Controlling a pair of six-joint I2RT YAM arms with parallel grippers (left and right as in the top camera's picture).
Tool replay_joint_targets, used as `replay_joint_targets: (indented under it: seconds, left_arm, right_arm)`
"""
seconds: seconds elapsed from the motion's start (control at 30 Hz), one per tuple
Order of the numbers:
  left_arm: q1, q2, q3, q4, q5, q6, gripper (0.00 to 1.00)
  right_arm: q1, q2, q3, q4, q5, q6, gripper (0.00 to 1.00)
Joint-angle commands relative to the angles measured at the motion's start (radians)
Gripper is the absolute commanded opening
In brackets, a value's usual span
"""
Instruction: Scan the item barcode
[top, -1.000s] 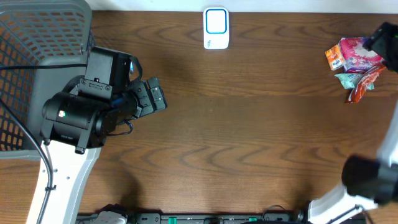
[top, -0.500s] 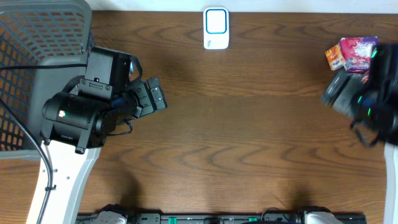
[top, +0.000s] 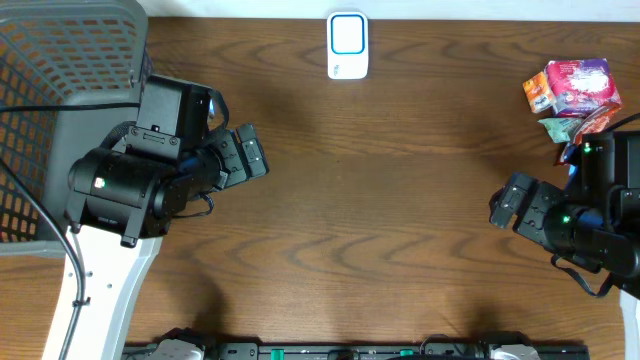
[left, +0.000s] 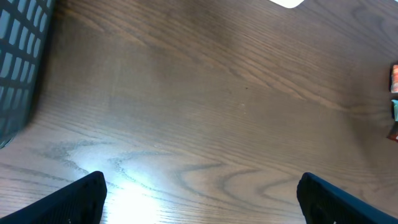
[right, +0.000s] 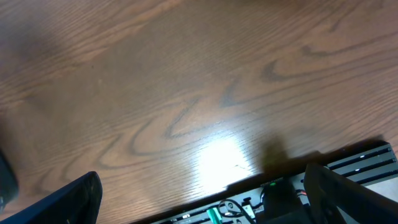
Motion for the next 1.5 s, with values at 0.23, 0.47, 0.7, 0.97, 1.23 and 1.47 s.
replay_joint_targets:
  seconds: [0.23,0.47,0.7,0.97,1.23,1.47]
  left_arm:
    - [0.001,-0.005,0.006,0.0,-0.006,-0.002,0.98]
    - [0.001,-0.005,0.006,0.0,-0.006,-0.002,0.98]
    - [0.001,-0.005,0.006,0.0,-0.006,-0.002,0.98]
    - [0.001,-0.005,0.006,0.0,-0.006,-0.002,0.98]
    - [0.001,-0.005,0.006,0.0,-0.006,-0.002,0.98]
    - [0.001,-0.005,0.006,0.0,-0.006,-0.002,0.98]
  right_arm:
    - [0.005,0.0,-0.01,0.005,0.026,0.001,0.99]
    - [0.033,-0.058,-0.15,0.116,0.037,-0.06,0.99]
    - [0.101,-0.295,-0.565,0.505,0.0,-0.177,0.99]
    - [0.093,-0.663,-1.068,1.002,-0.042,-0.251,0.99]
    - [0.048,-0.918,-1.386,1.309,-0.035,-0.251,0.99]
    - [0.028,-1.025,-1.535,1.466,0.007,-0.25,0.99]
